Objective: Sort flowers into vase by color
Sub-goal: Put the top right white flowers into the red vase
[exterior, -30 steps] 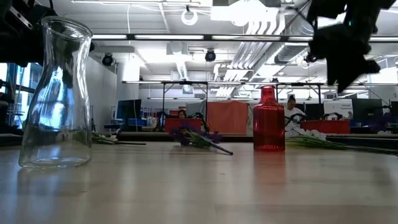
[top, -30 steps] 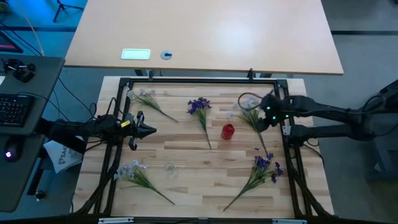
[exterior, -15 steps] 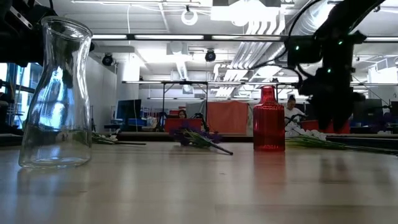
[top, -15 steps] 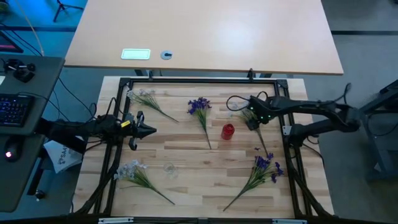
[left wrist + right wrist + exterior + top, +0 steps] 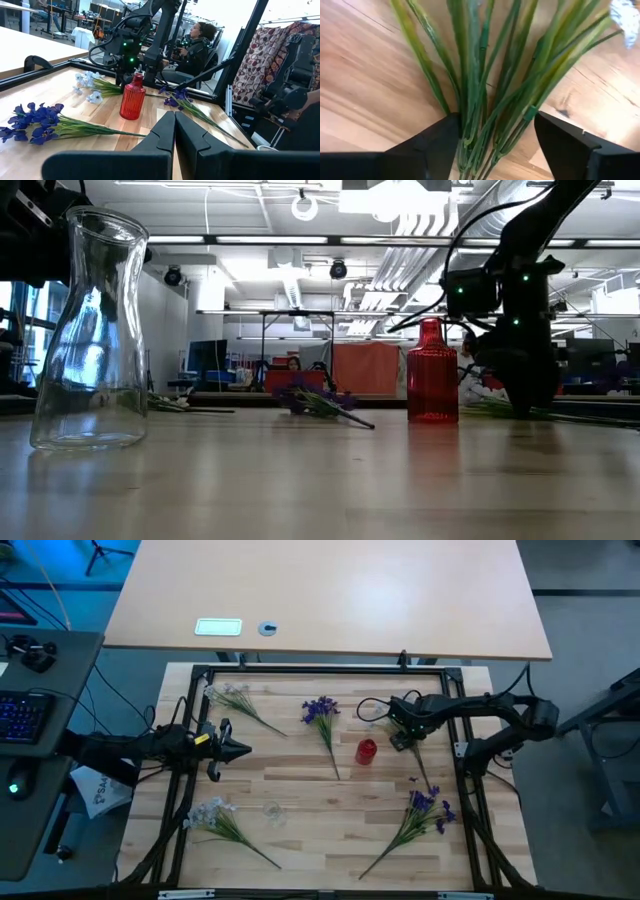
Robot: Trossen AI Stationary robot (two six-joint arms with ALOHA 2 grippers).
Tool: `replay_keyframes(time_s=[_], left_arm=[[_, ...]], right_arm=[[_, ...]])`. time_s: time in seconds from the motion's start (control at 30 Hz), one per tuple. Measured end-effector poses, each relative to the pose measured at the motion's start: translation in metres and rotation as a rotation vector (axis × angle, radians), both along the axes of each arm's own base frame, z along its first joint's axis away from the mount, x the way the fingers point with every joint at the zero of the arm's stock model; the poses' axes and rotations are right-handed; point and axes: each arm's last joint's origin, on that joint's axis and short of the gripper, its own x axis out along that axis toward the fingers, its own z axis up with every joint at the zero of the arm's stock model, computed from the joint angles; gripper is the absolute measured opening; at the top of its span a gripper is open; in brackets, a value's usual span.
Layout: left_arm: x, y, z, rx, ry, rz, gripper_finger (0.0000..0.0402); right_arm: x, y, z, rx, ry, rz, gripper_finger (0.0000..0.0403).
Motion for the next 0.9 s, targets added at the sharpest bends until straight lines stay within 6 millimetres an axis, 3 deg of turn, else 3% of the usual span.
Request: replay_keyframes(time_s=[0.1,0.23,0.3,0.4,0.57,0.73,0.9], left_arm=[[0.000,0.000,0.000,0.000,0.000,0.000,0.0000],[0.000,0.000,0.000,0.000,0.001,0.000,0.0000],[0.000,0.000,0.000,0.000,0.000,0.000,0.0000],[0.000,0.000,0.000,0.000,0.000,0.000,0.0000],[0.000,0.000,0.000,0.000,0.000,0.000,0.0000],[0.000,0.000,0.000,0.000,0.000,0.000,0.0000],[0.000,0.000,0.000,0.000,0.000,0.000,0.0000]], right_arm=[[0.001,0.000,0.000,0.003,-0.007,0.026,0.0201],[0.002,0.000,0.000,0.016,-0.022,0.083,0.0060],[0.001,0.000,0.004,0.006,-0.037,0.115,0.0020],[-0.001,-0.001,0.019,-0.025,-0.057,0.111,0.0023],[0.003,-0.002,0.084,-0.174,-0.297,0.163,0.0008],[0.001,0.004,0.155,-0.359,-0.761,0.377,0.0004],[-0.008,0.019,0.184,-0.383,-1.230,0.493,0.0003]])
